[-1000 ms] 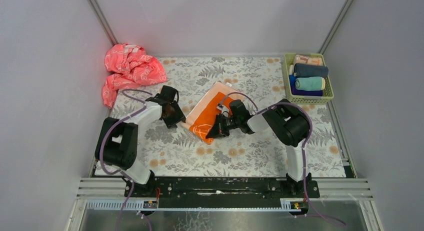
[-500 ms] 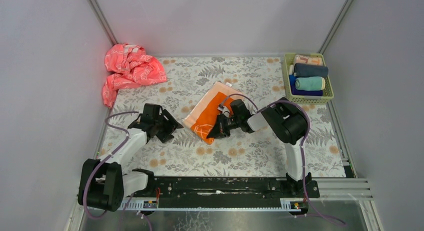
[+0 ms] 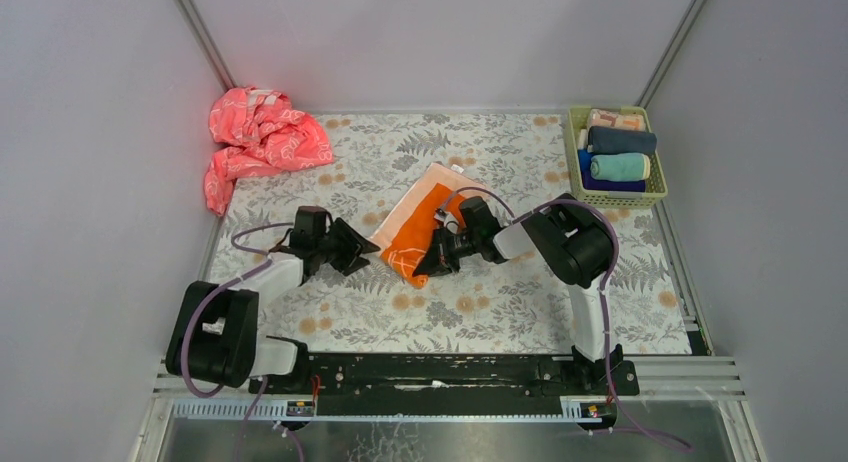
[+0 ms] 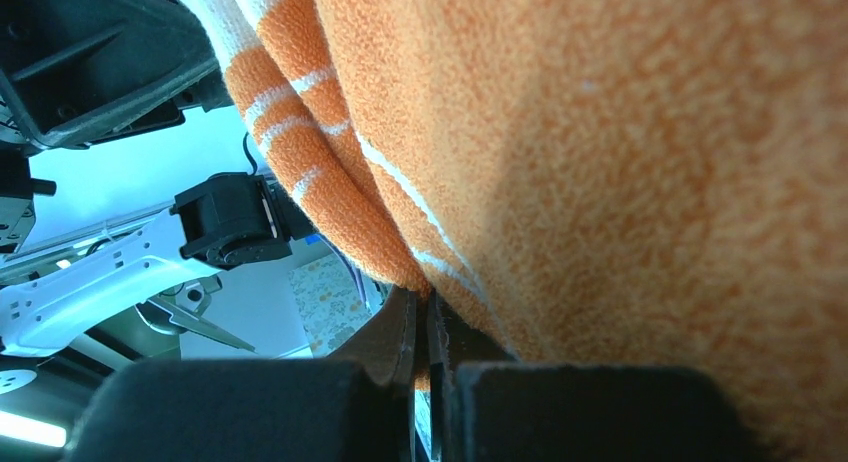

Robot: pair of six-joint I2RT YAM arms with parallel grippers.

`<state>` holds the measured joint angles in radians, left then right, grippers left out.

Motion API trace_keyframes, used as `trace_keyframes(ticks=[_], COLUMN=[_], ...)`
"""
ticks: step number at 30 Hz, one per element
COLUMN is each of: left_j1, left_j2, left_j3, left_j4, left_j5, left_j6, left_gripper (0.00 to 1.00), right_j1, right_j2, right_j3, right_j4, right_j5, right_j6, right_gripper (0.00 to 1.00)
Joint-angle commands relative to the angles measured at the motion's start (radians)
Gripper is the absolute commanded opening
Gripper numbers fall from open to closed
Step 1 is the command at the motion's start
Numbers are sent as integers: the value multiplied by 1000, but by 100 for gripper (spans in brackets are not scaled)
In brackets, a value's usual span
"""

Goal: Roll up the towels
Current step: Roll the towel at the center of the board.

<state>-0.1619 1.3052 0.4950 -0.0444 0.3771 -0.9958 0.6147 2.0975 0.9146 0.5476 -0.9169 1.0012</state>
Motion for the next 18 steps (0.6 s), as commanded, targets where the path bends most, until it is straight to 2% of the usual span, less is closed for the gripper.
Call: trace_keyframes(ticks=[1,10,13,18], left_j1=[-5,-25,-25,-25], left_j2=[53,170,203,232], left_j3=[17,76,92,122], left_j4=[149,151,110,18], left_j5=[33,-12,-46,-110], left_j6=[-22,-26,-22,-1], left_gripper=[46,34,31,29], right_j1=[-10,-10,-9,-5], right_j2=[28,-11,-54,-173], right_j3=[22,92,109,150], right_j4=[-122,-282,-341,-506], right_j5=[43,85,109,214], right_j6=[-30,-149,-211,-363], right_gripper=[1,8,16,35])
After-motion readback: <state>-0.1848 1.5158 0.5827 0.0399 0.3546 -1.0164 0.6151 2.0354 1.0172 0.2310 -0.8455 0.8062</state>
